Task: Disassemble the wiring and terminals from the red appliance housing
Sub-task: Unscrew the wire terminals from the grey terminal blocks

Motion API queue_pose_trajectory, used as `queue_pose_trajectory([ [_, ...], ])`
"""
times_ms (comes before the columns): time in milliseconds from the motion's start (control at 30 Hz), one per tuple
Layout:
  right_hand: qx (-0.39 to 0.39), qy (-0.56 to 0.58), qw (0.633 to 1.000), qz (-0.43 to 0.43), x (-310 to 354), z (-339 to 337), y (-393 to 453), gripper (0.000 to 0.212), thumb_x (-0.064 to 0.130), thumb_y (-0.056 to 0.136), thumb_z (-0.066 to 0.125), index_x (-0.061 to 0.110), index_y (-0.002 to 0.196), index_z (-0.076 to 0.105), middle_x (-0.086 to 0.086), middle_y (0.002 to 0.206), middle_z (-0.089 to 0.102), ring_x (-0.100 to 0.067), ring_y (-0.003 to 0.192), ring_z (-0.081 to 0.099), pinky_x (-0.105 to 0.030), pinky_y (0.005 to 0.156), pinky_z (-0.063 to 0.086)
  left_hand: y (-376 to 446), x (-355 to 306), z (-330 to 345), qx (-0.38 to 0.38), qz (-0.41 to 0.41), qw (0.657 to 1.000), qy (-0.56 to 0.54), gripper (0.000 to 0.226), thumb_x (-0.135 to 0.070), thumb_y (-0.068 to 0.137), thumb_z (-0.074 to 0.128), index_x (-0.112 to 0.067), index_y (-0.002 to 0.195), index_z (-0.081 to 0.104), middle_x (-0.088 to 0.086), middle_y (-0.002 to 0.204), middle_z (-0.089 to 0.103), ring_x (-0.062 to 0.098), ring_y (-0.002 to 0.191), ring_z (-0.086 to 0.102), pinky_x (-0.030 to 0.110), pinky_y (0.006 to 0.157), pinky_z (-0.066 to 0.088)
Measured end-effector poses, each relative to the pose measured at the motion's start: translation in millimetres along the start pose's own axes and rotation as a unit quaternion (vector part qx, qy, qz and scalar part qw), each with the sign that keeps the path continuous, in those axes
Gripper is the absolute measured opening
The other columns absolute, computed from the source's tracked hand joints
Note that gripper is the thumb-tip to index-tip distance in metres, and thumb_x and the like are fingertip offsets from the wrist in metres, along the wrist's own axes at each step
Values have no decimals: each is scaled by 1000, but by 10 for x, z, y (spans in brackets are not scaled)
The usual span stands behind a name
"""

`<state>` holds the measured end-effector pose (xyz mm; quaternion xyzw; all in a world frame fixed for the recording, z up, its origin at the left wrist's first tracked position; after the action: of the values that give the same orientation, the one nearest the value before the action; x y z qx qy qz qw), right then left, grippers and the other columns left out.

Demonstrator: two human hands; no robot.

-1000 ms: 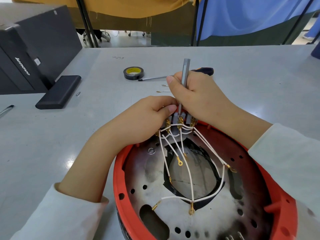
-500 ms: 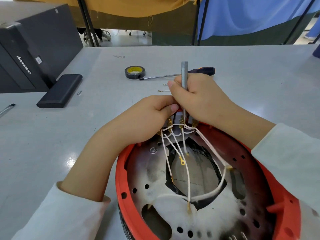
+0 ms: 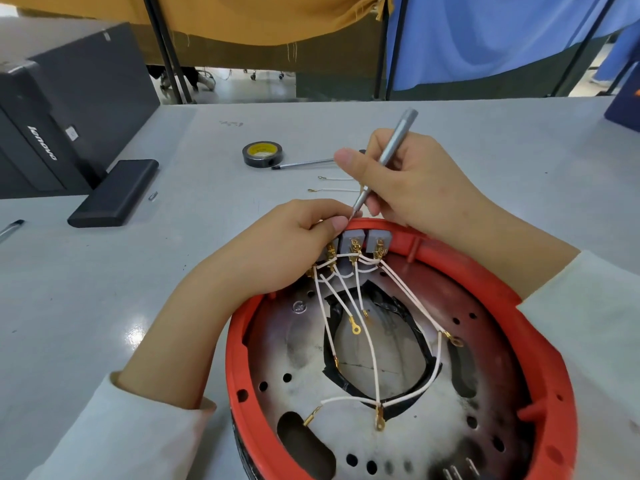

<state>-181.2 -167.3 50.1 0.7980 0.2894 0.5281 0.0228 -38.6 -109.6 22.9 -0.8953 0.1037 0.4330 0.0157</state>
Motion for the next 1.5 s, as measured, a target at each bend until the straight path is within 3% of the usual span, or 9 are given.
queue_pose_trajectory([
  [67,16,9,1000,1,-5,-64,-76,32,38,90,61,18,69,50,3,47,59,-3,32,44,-10,36,31,2,8,0,0,1,1000,-16,25,-27,99,44,-46,99,61,-11,99,70,-1,82,62,15,76,49],
  [200,20,60,998,13,-56,-152,-250,33,43,82,64,10,80,61,-1,58,65,-9,35,45,-17,39,38,9,23,6,-17,-6,1000,-10,22,-26,98,47,-34,109,63,-3,102,70,13,97,64,34,93,48],
  [367,6,30,998,48,-83,-132,-275,45,49,80,63,4,88,64,-21,70,66,-13,40,46,-21,43,41,-15,-32,-5,-57,10,998,22,21,-24,96,50,-31,109,65,-13,103,67,-1,87,61,12,66,44],
  [500,-23,11,997,67,-81,-135,-291,38,40,88,62,2,90,63,1,60,66,-8,37,47,-18,43,41,-91,-109,-67,-115,14,993,10,23,-16,95,51,-30,101,68,-22,97,66,-3,92,61,3,78,41],
  [600,-36,3,997,71,-76,-143,-306,36,41,92,57,7,88,65,2,58,65,-8,38,48,-16,45,41,-193,-110,-126,-137,-12,989,57,24,-20,96,48,-34,104,66,-21,103,65,-5,91,58,0,71,38],
  [867,-66,13,994,81,-57,-147,-422,29,37,94,56,13,81,66,3,53,62,-8,38,48,-16,46,41,-336,-5,68,-94,-64,983,144,33,-31,101,33,-25,128,53,-3,127,59,17,117,51,28,96,38],
  [1100,-80,29,995,52,65,-170,-602,18,31,90,64,21,76,57,1,53,63,-8,34,46,-18,38,38,-254,-53,32,-53,-35,990,129,28,-29,101,37,-30,118,59,-9,116,62,7,102,52,19,82,33],
  [1367,-33,9,998,46,246,-252,-613,36,33,77,78,15,61,51,-3,51,65,-10,34,46,-15,36,35,-215,-95,-7,-20,-1,992,124,28,-27,100,41,-31,119,60,-16,108,60,1,96,51,-1,72,32],
  [1500,-8,8,998,64,201,-153,-409,35,28,80,75,15,60,49,-2,50,65,-10,35,48,-17,38,37,-155,-81,-29,-8,-4,995,98,23,-29,99,44,-44,107,60,-18,108,65,1,97,58,-2,79,35],
])
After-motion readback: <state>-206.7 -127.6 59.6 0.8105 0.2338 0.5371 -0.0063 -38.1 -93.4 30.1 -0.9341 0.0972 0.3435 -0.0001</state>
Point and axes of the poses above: each hand's wrist, its own y-axis towards the middle knuckle, its own z-axis out of the palm, x = y × z, the point moved 2 cm from there along y, towards the middle knuckle
